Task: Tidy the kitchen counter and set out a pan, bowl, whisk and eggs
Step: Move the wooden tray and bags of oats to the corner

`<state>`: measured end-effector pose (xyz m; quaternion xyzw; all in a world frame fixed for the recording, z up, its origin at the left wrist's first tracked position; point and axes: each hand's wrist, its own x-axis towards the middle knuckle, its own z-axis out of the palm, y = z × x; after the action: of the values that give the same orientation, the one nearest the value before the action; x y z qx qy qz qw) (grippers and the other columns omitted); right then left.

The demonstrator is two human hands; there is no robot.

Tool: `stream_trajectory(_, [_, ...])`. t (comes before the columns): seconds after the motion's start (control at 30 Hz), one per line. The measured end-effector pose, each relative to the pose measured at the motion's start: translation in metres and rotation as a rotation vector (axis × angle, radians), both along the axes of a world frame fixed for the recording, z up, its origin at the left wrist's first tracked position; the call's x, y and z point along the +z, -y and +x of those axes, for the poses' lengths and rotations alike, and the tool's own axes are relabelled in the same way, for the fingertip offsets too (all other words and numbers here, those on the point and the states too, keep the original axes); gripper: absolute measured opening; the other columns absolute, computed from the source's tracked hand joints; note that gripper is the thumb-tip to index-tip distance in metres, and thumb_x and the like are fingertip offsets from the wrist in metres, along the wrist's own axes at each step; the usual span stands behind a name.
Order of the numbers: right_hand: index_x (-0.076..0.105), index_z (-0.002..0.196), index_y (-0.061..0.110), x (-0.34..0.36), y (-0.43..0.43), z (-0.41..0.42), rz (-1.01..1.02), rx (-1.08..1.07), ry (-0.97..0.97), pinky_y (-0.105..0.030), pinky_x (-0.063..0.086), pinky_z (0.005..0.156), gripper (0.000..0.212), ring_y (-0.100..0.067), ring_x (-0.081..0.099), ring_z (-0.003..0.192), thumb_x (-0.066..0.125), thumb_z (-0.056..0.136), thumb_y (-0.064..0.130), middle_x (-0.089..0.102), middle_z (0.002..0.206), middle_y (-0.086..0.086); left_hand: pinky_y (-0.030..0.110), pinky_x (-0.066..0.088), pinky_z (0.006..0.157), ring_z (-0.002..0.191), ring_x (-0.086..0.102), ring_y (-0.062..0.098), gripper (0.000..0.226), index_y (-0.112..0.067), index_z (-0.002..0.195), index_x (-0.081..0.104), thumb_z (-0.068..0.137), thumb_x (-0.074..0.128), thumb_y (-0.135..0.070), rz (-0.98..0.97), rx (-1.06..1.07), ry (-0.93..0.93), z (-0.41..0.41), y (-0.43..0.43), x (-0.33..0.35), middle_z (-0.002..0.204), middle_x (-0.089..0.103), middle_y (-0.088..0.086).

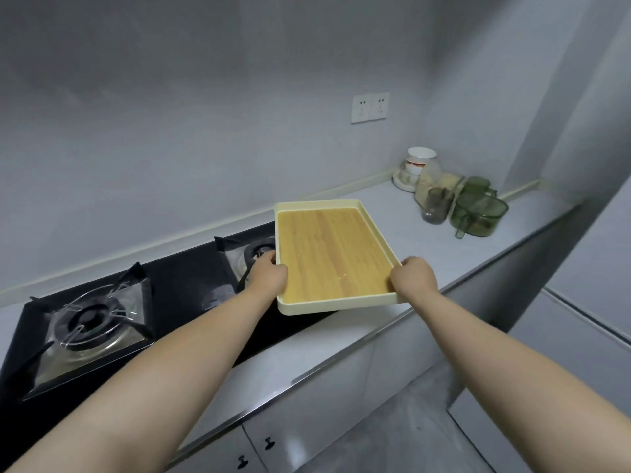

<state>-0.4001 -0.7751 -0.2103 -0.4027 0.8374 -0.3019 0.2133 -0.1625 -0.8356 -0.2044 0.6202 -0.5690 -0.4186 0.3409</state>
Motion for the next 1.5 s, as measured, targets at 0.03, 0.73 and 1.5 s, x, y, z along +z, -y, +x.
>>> stream_trajectory(0.03, [0.059,0.087,0.004,0.001,0.006,-0.01,0.013,-0.007,-0.001,-0.028,0.037,0.06,0.016,-0.025,0.05,0.071,0.044,0.083,0.007,0.057,0.079,-0.008,0.031,0.043,0.082,0.105,0.053,0.022,0.047,-0.012,0.133,0.051,0.09,0.04,0.003,0.005,-0.018,0.007,-0.009,0.012,-0.002,0.116,0.057,0.0])
stream_trajectory(0.73, [0.055,0.11,-0.001,-0.008,0.11,-0.131,0.11,-0.093,0.587,-0.032,0.049,0.057,0.027,-0.026,0.059,0.071,0.035,0.097,0.012,0.059,0.085,-0.013,0.033,0.048,0.088,0.104,0.059,0.026,0.047,-0.017,0.135,0.051,0.09,0.05,-0.003,0.236,-0.325,-0.043,-0.118,0.173,-0.011,0.125,0.058,0.01])
stream_trajectory(1.5, [0.044,0.098,0.002,-0.073,0.321,-0.219,0.238,0.036,0.814,-0.036,0.049,0.05,0.015,-0.026,0.047,0.055,0.033,0.099,0.011,0.046,0.069,-0.012,0.028,0.035,0.102,0.126,0.046,0.022,0.039,-0.012,0.131,0.055,0.093,0.045,-0.014,0.173,-0.144,0.426,-0.209,0.328,-0.076,0.138,0.051,0.005])
